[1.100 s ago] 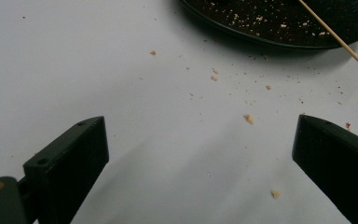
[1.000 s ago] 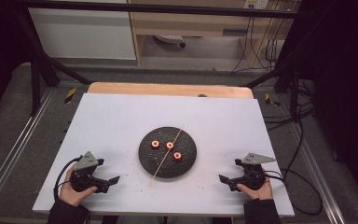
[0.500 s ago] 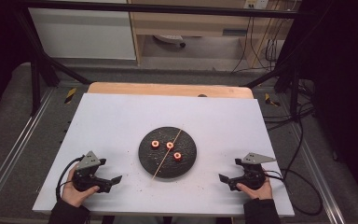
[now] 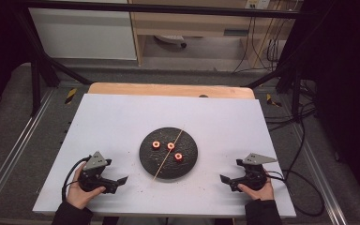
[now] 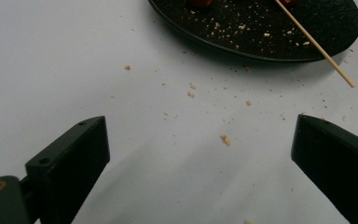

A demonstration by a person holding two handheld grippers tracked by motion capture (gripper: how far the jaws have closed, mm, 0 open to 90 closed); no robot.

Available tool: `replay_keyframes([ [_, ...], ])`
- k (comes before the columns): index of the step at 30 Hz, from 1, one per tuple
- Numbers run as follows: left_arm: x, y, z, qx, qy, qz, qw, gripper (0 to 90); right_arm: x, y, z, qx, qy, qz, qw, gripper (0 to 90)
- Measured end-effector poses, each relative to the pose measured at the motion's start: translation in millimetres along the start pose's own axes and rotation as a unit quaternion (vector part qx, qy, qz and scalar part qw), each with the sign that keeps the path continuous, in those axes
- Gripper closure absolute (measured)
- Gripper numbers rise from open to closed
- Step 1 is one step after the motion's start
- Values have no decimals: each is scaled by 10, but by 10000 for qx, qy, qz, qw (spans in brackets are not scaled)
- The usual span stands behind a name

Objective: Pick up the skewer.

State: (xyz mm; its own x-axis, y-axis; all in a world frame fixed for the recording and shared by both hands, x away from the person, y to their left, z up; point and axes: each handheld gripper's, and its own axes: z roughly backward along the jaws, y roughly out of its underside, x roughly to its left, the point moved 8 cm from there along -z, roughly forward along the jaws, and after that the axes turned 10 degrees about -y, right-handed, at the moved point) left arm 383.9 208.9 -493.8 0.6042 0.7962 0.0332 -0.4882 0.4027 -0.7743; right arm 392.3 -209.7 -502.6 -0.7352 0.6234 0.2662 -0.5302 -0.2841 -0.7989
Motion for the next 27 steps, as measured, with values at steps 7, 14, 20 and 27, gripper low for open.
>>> replay_keyframes([
  [7,-50,-42,-59,87,-18,-8,10000,45,-2,11,-17,59,-9,33,10000,6],
  [14,-127,-155,-92,124,-57,59,9999,50,-4,13,-13,74,5,25,10000,7],
  [20,-225,-276,-121,95,-34,19,9999,52,-5,6,0,41,19,24,10000,7],
  [27,-338,-411,-164,74,-22,-32,10000,59,-6,7,2,50,28,24,10000,6],
])
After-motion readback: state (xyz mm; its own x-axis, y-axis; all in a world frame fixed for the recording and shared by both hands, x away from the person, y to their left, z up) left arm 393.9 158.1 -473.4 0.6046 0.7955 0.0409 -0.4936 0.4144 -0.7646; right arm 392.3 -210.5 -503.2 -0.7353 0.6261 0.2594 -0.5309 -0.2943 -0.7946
